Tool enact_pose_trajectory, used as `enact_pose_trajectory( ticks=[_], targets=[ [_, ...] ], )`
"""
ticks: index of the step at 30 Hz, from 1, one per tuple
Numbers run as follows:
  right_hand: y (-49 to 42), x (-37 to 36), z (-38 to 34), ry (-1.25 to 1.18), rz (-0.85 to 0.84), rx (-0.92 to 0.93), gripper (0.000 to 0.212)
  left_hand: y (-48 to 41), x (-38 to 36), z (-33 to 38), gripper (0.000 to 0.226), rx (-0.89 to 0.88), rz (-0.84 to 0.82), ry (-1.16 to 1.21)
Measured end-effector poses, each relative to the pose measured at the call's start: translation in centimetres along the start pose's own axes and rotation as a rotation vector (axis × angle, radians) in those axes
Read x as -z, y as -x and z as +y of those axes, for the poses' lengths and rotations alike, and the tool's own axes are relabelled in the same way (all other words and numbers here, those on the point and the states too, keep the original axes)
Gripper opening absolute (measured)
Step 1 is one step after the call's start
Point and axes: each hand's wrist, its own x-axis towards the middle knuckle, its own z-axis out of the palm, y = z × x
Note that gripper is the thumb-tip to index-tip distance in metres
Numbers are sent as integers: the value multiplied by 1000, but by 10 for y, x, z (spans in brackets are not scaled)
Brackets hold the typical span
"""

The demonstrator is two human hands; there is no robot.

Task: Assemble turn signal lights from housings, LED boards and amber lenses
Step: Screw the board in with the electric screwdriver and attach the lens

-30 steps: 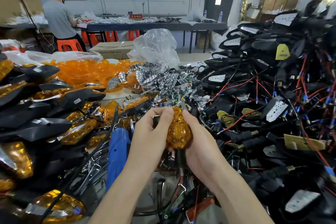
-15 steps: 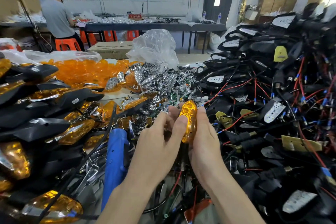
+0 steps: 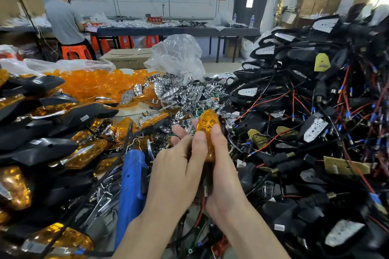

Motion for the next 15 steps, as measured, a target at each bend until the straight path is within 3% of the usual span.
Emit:
enact_pose_trajectory(
  ticks=[7, 12, 15],
  targets=[
    [-1, -5, 0, -30, 74, 33, 40, -1, -1, -3, 53, 35, -30, -103],
    [0, -6, 0, -12, 94, 49, 53, -1, -1, -3, 52, 45, -27, -93],
    [1, -8, -2, 17, 75, 73, 39, -2, -2, -2, 53, 38, -16, -54]
  ],
)
